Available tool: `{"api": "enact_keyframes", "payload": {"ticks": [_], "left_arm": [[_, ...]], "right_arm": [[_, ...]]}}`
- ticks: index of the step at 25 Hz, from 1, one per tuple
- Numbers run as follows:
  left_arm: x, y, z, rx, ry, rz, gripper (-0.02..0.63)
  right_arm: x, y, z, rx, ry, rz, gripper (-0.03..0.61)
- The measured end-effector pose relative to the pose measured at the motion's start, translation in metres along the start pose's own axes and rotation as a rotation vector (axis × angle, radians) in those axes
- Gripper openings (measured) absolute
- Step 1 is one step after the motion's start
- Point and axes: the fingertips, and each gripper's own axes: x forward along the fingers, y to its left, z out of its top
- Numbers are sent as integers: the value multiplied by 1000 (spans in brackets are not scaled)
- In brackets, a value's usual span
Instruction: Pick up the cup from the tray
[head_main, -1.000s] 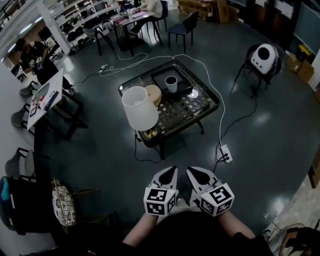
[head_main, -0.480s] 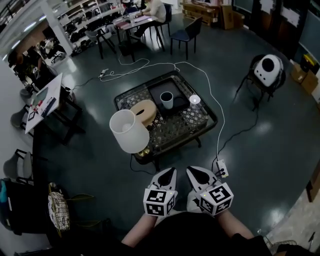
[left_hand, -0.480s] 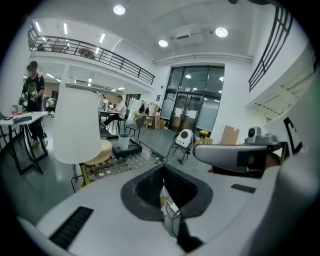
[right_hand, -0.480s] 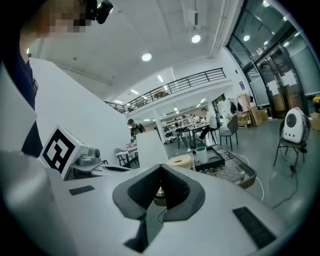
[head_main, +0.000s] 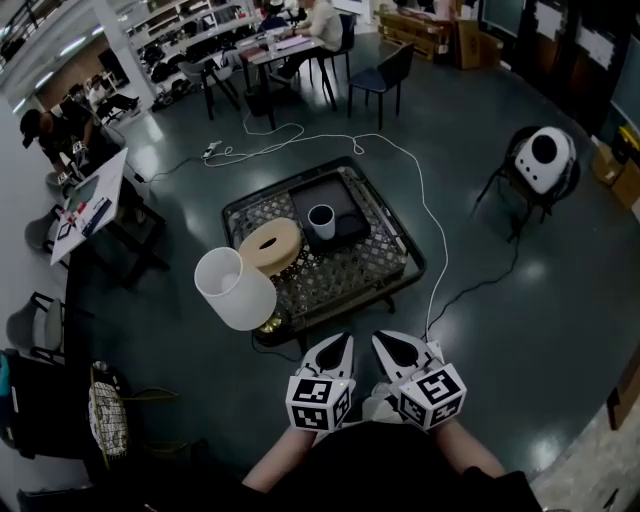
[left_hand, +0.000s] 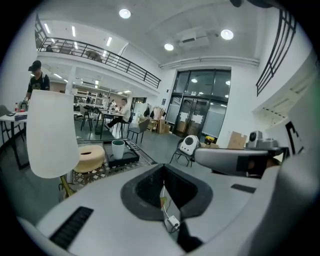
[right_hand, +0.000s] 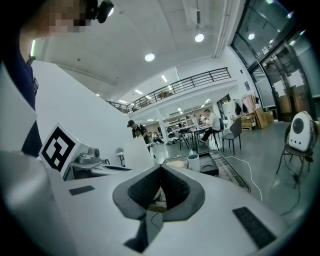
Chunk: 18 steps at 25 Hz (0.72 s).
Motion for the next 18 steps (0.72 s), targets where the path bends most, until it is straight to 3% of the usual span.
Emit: {"api": "enact_keyframes", "payload": {"ticks": [10, 18], "left_arm": [[63, -35, 8, -5, -22, 56, 11], [80, -28, 3, -30, 18, 96, 11]], "right_arm": [[-18, -80, 9, 14, -9, 12, 12], [-12, -102, 10, 34, -1, 24, 12]]}}
